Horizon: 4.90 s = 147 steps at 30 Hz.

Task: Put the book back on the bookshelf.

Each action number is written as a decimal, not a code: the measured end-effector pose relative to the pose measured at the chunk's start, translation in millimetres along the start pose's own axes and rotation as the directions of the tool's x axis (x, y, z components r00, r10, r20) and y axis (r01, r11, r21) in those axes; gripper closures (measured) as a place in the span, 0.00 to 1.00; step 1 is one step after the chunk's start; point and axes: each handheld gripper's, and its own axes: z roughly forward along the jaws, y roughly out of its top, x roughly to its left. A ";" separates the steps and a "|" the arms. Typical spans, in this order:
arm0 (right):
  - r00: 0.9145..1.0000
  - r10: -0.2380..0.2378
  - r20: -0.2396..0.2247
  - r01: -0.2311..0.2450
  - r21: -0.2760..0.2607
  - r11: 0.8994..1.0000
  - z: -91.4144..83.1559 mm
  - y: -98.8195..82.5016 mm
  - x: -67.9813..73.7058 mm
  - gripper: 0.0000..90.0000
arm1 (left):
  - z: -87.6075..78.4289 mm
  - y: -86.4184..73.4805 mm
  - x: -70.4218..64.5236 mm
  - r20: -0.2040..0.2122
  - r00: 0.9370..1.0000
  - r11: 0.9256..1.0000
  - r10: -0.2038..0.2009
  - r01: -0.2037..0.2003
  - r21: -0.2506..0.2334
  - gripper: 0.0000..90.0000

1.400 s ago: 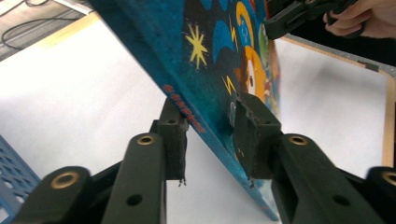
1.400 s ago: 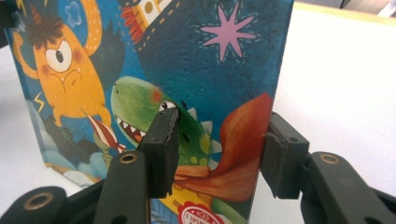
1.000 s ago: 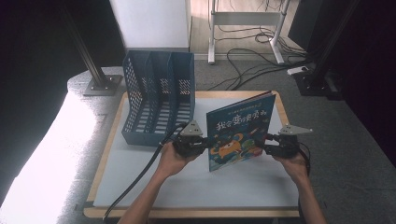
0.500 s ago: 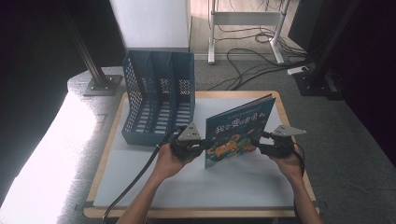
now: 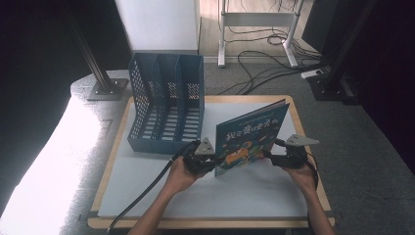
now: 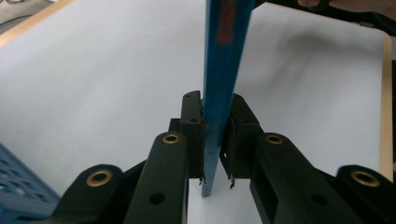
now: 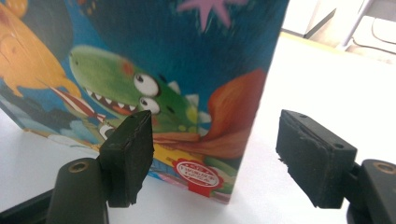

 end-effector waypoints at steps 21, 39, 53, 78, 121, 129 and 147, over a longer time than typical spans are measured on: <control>0.999 0.019 -0.038 -0.022 -0.086 0.996 11.3 3.2 4.7 0.34 | -0.3 -3.1 -2.3 -0.012 1.000 0.999 -0.018 0.018 -0.027 0.93; 0.998 0.013 -0.065 -0.021 -0.128 0.992 8.5 41.6 16.9 0.36 | -39.8 6.8 7.1 -0.021 0.999 0.995 -0.045 0.043 -0.086 0.93; 0.995 -0.020 -0.100 0.003 -0.169 0.986 26.9 83.9 36.7 0.37 | -88.1 11.8 23.8 -0.055 0.997 0.992 -0.062 0.056 -0.110 0.93; 0.985 -0.068 -0.158 0.035 -0.203 0.978 81.0 144.5 70.6 0.37 | -150.3 -2.8 57.4 -0.152 0.984 0.987 -0.089 0.067 -0.147 0.93; 0.981 -0.055 -0.188 0.016 -0.204 0.979 123.5 144.7 84.6 0.38 | -175.4 12.1 68.6 -0.226 0.968 0.984 -0.111 0.076 -0.161 0.91; 0.990 -0.079 -0.119 0.051 -0.222 0.974 122.9 146.3 100.6 0.54 | -180.5 0.8 69.6 -0.290 0.948 0.981 -0.132 0.082 -0.176 0.92; 0.985 -0.077 -0.152 0.052 -0.162 0.985 157.9 164.6 126.1 0.66 | -189.3 -15.5 73.8 -0.308 0.928 0.965 -0.208 0.143 -0.221 0.92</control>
